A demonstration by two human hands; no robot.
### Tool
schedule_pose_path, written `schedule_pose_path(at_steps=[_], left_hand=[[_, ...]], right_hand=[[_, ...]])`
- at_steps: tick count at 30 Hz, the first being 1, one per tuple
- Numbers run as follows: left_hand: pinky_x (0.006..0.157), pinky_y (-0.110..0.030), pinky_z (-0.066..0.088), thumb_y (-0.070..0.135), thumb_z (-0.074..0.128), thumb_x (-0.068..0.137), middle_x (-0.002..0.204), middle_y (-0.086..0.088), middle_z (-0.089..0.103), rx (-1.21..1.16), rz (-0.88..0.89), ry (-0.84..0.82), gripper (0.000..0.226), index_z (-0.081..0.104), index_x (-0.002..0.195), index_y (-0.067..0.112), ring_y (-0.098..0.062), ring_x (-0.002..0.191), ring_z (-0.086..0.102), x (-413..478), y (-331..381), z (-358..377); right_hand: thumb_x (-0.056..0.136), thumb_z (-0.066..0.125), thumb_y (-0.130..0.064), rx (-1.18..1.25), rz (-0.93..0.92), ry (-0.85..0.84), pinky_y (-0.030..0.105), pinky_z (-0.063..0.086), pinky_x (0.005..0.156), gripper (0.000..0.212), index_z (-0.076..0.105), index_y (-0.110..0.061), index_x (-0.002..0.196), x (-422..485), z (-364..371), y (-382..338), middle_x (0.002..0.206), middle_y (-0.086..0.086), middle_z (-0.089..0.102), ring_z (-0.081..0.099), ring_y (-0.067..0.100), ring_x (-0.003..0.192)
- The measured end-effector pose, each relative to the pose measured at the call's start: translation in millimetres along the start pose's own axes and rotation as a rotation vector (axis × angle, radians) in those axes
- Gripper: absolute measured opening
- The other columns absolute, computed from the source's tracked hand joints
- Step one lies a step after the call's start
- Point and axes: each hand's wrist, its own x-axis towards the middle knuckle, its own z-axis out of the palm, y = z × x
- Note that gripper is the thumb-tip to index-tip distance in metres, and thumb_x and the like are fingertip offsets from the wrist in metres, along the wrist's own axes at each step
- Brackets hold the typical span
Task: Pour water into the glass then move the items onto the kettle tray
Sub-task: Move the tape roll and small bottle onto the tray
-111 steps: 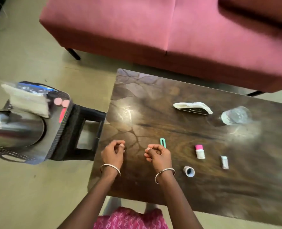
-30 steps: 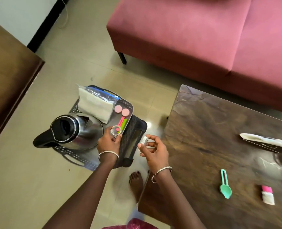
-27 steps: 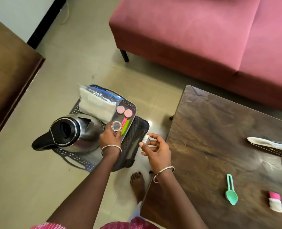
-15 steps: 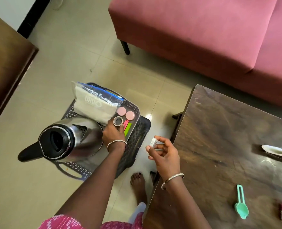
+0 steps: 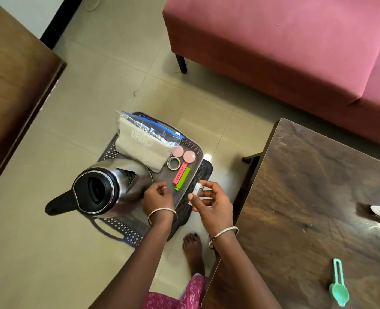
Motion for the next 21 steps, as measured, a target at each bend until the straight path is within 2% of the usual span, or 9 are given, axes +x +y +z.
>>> schedule_pose_path(at_steps=[3, 5, 7, 9, 12, 13, 15, 17, 21], left_hand=[[0.058, -0.027, 0.054, -0.01, 0.049, 0.091, 0.073, -0.019, 0.062, -0.374, -0.288, -0.247, 0.019, 0.062, 0.105, -0.01, -0.02, 0.053, 0.065, 7.0, -12.9, 0.1], [0.042, -0.019, 0.049, -0.011, 0.04, 0.095, 0.071, -0.015, 0.053, -0.505, -0.433, -0.33, 0.015, 0.055, 0.098, -0.006, -0.008, 0.035, 0.056, 13.3, -10.4, 1.5], [0.038, -0.015, 0.045, -0.008, 0.035, 0.098, 0.075, -0.015, 0.053, -0.531, -0.497, -0.368, 0.019, 0.051, 0.094, 0.003, -0.005, 0.033, 0.056, 18.8, -3.4, 4.1], [0.044, -0.016, 0.047, -0.005, 0.036, 0.099, 0.083, -0.016, 0.06, -0.578, -0.543, -0.404, 0.017, 0.049, 0.104, 0.005, -0.01, 0.053, 0.066, 23.0, 0.2, 7.0], [0.08, -0.026, 0.047, 0.001, 0.032, 0.102, 0.127, -0.024, 0.058, -0.603, -0.618, -0.504, 0.024, 0.053, 0.094, 0.009, -0.031, 0.12, 0.058, 27.9, 4.9, 10.0], [0.08, -0.027, 0.046, 0.001, 0.031, 0.102, 0.134, -0.022, 0.055, -0.59, -0.621, -0.522, 0.027, 0.056, 0.093, 0.009, -0.032, 0.128, 0.052, 29.8, 4.6, 10.9], [0.069, -0.022, 0.044, 0.003, 0.028, 0.103, 0.139, -0.021, 0.051, -0.601, -0.614, -0.543, 0.031, 0.057, 0.116, 0.001, -0.031, 0.132, 0.048, 32.5, 0.3, 10.9], [0.065, -0.019, 0.041, 0.004, 0.027, 0.103, 0.139, -0.022, 0.051, -0.623, -0.614, -0.542, 0.035, 0.049, 0.13, -0.003, -0.031, 0.124, 0.054, 32.1, -3.7, 9.1], [0.057, -0.022, 0.045, -0.002, 0.039, 0.098, 0.114, -0.02, 0.063, -0.555, -0.525, -0.426, 0.022, 0.058, 0.106, 0.001, -0.013, 0.072, 0.06, 23.1, -16.8, 4.5]], right_hand=[[0.08, 0.081, -0.018, -0.028, -0.018, -0.022, 0.039, 0.063, 0.069, 0.035, 0.064, -0.025, 0.109, 8.3, 14.5, -11.1, 0.079, -0.012, 0.066, 0.07, 0.014, 0.071], [0.079, 0.081, -0.018, -0.032, -0.013, -0.023, 0.045, 0.062, 0.072, 0.037, 0.064, -0.02, 0.112, 14.2, 21.8, -15.2, 0.081, -0.007, 0.068, 0.071, 0.023, 0.075], [0.079, 0.081, -0.016, -0.026, -0.004, -0.008, 0.047, 0.061, 0.073, 0.038, 0.064, -0.016, 0.113, 17.3, 25.9, -15.8, 0.082, -0.004, 0.069, 0.072, 0.026, 0.076], [0.08, 0.08, -0.014, -0.035, 0.005, 0.009, 0.041, 0.063, 0.069, 0.037, 0.065, -0.015, 0.114, 16.3, 26.9, -14.4, 0.077, -0.007, 0.067, 0.07, 0.012, 0.066], [0.08, 0.08, -0.012, -0.023, 0.033, 0.034, 0.034, 0.063, 0.063, 0.036, 0.065, -0.014, 0.113, 12.1, 22.3, -10.2, 0.074, -0.008, 0.064, 0.066, 0.007, 0.06], [0.081, 0.079, -0.011, -0.015, 0.044, 0.043, 0.032, 0.063, 0.062, 0.036, 0.065, -0.015, 0.113, 10.9, 20.5, -8.7, 0.074, -0.005, 0.064, 0.066, 0.01, 0.062], [0.081, 0.079, -0.012, -0.019, 0.055, 0.064, 0.029, 0.062, 0.06, 0.035, 0.064, -0.017, 0.112, 8.6, 18.9, -6.7, 0.077, -0.001, 0.065, 0.067, 0.015, 0.064], [0.081, 0.079, -0.013, -0.048, 0.055, 0.082, 0.029, 0.062, 0.06, 0.036, 0.065, -0.017, 0.113, 6.5, 20.5, -5.6, 0.077, -0.001, 0.066, 0.068, 0.014, 0.064], [0.078, 0.082, -0.02, -0.164, 0.042, 0.061, 0.042, 0.062, 0.073, 0.039, 0.065, -0.016, 0.113, 9.1, 37.7, -11.0, 0.078, -0.002, 0.068, 0.071, 0.02, 0.07]])
